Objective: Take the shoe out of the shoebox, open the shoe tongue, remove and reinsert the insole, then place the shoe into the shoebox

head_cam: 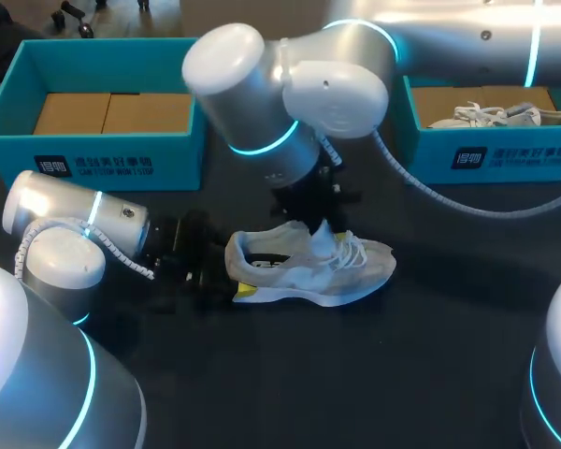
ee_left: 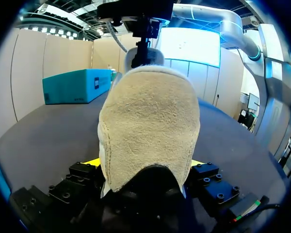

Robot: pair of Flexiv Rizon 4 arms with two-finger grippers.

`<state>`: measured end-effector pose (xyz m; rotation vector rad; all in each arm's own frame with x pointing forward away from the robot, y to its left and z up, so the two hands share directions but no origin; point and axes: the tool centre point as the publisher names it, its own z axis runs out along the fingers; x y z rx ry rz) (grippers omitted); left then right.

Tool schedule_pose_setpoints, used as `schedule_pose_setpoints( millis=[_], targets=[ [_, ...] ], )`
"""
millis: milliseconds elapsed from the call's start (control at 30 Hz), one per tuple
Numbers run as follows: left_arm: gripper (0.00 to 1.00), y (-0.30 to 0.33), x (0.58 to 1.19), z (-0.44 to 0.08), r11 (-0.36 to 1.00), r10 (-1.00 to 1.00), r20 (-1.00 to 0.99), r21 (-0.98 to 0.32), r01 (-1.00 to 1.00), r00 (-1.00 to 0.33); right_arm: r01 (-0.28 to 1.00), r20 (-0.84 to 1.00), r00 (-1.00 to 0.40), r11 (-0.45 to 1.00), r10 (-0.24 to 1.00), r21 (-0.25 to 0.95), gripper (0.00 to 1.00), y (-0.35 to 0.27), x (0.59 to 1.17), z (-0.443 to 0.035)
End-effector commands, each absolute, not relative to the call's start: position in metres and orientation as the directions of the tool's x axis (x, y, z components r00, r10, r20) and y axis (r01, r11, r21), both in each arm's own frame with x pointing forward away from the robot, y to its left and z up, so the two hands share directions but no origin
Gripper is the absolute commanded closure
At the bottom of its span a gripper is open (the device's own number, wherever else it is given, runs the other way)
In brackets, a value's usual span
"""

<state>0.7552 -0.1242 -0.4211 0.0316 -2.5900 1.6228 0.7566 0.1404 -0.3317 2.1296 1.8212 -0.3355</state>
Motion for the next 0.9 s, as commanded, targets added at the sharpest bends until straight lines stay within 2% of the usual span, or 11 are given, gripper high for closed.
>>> schedule_pose_setpoints(
  millis=[33,400,800,900],
  targets=[
    [1.0,-0.124,0.756,-0.421,0.44,0.028,0.084,-0.896,-0.064,-0.996,0.98,-0.353,0.194,-0.166,0.915,0.109,0.83,0.129,0.747,-0.329],
    [1.0,-0.124,0.756,-0.421,0.44,0.028,0.084,-0.896,-0.064,-0.996,0.976,-0.354,0.216,-0.193,0.91,0.1,0.82,0.115,0.743,-0.329],
    [1.0,-0.124,0.756,-0.421,0.44,0.028,0.084,-0.896,-0.064,-0.996,0.967,-0.336,0.254,-0.236,0.907,0.094,0.86,0.099,0.739,-0.334],
    [1.0,-0.124,0.756,-0.421,0.44,0.028,0.084,-0.896,-0.064,-0.996,0.966,-0.327,0.258,-0.241,0.909,0.092,0.82,0.097,0.74,-0.338]
  ],
)
